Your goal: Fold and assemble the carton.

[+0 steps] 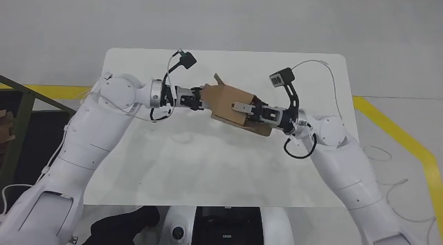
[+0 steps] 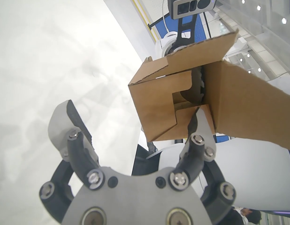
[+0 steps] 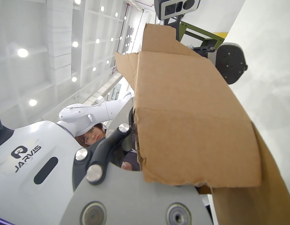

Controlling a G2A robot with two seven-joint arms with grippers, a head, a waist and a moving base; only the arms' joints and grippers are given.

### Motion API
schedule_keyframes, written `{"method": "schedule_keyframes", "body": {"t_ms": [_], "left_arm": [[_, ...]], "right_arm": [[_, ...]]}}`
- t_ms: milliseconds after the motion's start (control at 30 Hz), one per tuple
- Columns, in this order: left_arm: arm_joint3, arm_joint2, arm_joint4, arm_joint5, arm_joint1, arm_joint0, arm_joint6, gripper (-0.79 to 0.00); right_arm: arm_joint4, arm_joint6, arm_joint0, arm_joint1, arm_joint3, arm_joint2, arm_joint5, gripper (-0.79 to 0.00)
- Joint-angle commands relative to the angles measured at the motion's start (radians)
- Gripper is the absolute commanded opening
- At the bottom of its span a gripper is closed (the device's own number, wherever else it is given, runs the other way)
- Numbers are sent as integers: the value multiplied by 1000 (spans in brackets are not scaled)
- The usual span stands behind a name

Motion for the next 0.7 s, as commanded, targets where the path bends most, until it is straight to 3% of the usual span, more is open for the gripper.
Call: {"method": "schedule_keyframes", "body": {"t_ms": [0,333,667], "left_arm": [[-1,1,-2,0,0,0,0,0],[-3,-3,-6,-7,2,1,1,0],[43,-56,-41,-48,12,20,33,0]], "right_arm": [[2,-1,2,0,3,-1,-1,-785],[6,-4,4,-1,10,1,-3,-785],[-1,5,-3,3,23,9,5,-785]]}}
